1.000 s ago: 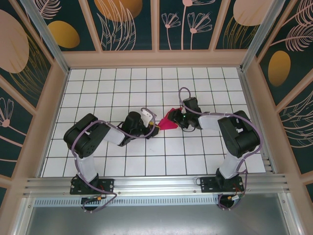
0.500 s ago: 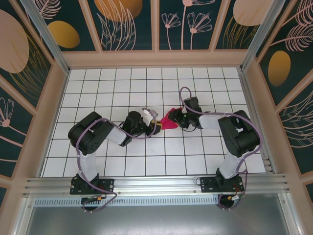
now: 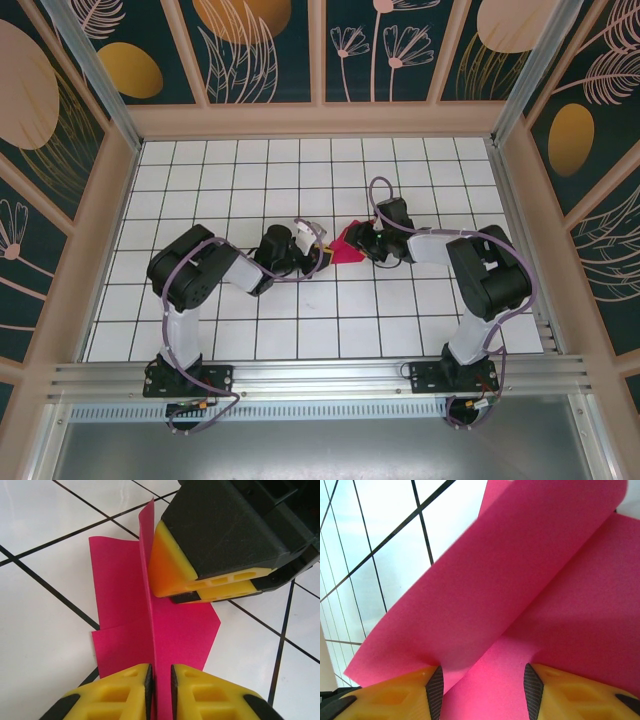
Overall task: Fold a paper plane with a square sheet of paper (pick it up from the middle)
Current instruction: Fourth fold the wing at the center of the table.
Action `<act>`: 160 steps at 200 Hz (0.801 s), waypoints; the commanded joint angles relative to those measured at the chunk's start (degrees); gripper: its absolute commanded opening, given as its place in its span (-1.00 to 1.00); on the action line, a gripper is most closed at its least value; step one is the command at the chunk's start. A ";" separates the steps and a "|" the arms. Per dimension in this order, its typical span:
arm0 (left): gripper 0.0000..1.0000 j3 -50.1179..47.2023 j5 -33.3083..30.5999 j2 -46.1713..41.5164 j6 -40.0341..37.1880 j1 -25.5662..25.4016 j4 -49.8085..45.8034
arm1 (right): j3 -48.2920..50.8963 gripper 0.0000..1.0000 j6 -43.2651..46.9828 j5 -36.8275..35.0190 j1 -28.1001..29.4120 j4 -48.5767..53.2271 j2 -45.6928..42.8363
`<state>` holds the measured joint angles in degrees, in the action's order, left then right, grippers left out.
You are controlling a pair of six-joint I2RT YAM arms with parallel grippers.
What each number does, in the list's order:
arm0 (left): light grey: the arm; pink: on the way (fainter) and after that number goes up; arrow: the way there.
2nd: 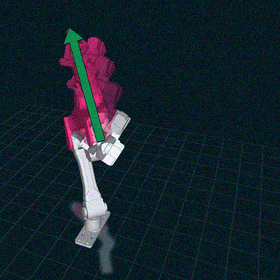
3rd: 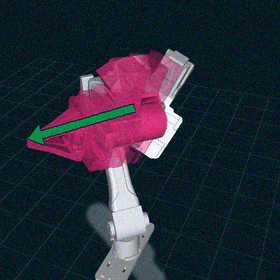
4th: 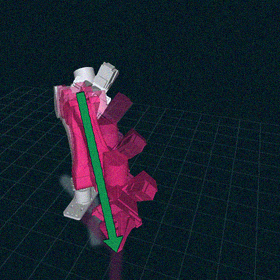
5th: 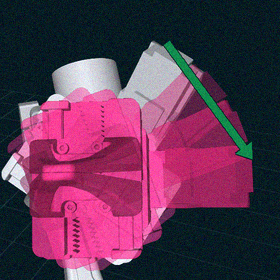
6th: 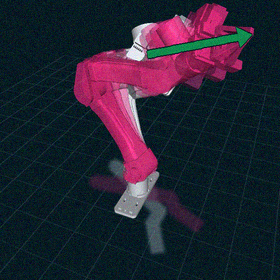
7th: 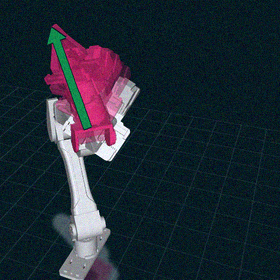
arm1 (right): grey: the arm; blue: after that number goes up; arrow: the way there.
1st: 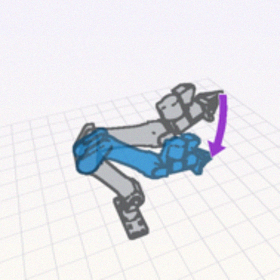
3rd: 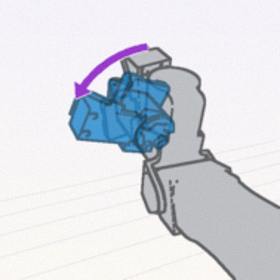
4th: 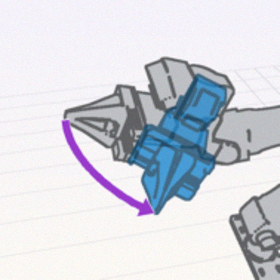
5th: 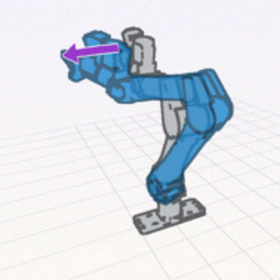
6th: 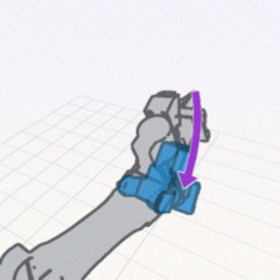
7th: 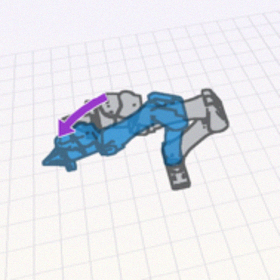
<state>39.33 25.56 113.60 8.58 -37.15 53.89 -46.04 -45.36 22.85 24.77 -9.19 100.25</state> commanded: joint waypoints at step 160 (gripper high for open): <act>-1.00 8.68 7.49 1.01 12.96 0.05 -16.56 | 6.66 0.02 4.83 0.44 -0.86 -0.94 -9.87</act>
<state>46.02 30.72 114.76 17.04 -37.15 41.87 -39.90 -40.62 24.91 24.29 -9.23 91.31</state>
